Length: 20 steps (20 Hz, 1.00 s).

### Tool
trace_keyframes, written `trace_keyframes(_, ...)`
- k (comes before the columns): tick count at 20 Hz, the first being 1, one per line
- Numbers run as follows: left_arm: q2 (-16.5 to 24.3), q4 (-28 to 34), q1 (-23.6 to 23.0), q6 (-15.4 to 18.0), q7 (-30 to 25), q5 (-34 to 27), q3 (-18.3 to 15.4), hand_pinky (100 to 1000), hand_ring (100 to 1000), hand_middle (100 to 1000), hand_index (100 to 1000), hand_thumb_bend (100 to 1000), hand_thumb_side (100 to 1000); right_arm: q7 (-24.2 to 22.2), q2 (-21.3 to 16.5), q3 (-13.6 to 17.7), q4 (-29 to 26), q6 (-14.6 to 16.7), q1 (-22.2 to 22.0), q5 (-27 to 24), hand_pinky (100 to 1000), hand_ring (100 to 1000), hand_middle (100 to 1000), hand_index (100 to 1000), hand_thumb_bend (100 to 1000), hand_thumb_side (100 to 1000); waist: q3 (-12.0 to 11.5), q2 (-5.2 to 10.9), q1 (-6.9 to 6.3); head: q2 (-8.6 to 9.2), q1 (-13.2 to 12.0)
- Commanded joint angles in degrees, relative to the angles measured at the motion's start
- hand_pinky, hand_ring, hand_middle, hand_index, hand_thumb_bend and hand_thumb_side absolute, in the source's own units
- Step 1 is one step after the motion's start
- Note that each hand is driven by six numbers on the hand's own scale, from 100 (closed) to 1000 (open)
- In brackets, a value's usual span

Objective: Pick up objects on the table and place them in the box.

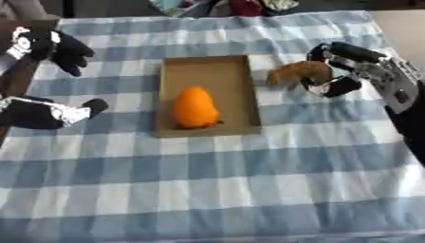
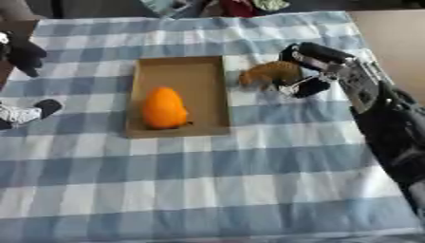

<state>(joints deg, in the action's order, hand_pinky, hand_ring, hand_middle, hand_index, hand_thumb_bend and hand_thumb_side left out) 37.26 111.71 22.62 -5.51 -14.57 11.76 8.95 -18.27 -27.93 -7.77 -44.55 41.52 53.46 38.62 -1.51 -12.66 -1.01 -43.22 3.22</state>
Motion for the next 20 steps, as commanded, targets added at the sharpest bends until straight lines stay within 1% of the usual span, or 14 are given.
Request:
trace_keyframes(1, 1.36, 1.16, 0.27, 0.14, 0.15, -0.16, -0.98, 621, 540, 540, 710, 541, 100, -0.55, -1.74, 0.13, -2.56, -0.10, 2.07, -2.58, 543, 547, 488, 547, 100, 309, 0.05, 1.28, 0.05, -0.09, 0.26)
trace_keyframes(5, 1.45, 1.26, 0.17, 0.16, 0.13, -0.21, -1.00, 622, 540, 539, 710, 539, 100, -1.88, -1.65, 0.21, -3.27, -0.87, 3.38, -5.17, 541, 546, 487, 545, 100, 304, 0.07, 1.49, 0.13, -0.03, 0.30)
trace_keyframes(9, 1.48, 1.76, 0.32, 0.22, 0.10, -0.44, -1.01, 621, 539, 539, 710, 539, 100, -3.61, -0.57, -0.08, -3.74, -1.33, 5.48, -7.32, 543, 547, 488, 547, 100, 300, -0.20, 1.85, 0.21, -0.10, 0.62)
trace_keyframes(13, 1.13, 2.66, 0.90, 0.24, 0.22, -1.01, -1.03, 621, 539, 538, 709, 540, 100, -5.52, 1.73, -0.56, -3.31, -1.36, 7.74, -7.51, 546, 550, 491, 549, 100, 311, -1.05, 2.08, 0.25, -0.09, 1.46)
trace_keyframes(15, 1.05, 2.83, 1.04, 0.18, 0.23, -1.21, -1.03, 621, 539, 538, 709, 540, 100, -5.93, 2.27, -0.49, -2.95, -1.33, 8.21, -7.33, 546, 550, 491, 549, 100, 311, -1.24, 2.11, 0.26, -0.08, 1.64)
trace_keyframes(20, -0.34, 2.88, 3.13, 1.33, 0.56, -2.58, -0.82, 619, 538, 536, 708, 541, 100, -6.86, 5.96, 0.02, -0.60, -1.79, 10.10, -5.37, 549, 554, 494, 554, 100, 344, -4.12, 2.02, 0.62, 0.72, 3.91)
